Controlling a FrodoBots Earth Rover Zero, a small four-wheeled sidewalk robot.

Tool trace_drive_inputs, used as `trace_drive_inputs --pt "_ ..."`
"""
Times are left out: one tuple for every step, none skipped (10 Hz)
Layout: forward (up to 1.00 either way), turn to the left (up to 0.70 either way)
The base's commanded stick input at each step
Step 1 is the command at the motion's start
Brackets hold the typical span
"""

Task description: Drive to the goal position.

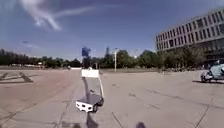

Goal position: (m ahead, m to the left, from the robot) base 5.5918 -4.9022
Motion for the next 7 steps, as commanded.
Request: trace_drive_inputs --pt "0.70 -0.06" --pt "0.70 -0.06" --pt "0.70 -0.06" --pt "0.70 -0.06" --pt "0.70 -0.06" --pt "0.70 -0.06" --pt "0.70 -0.06"
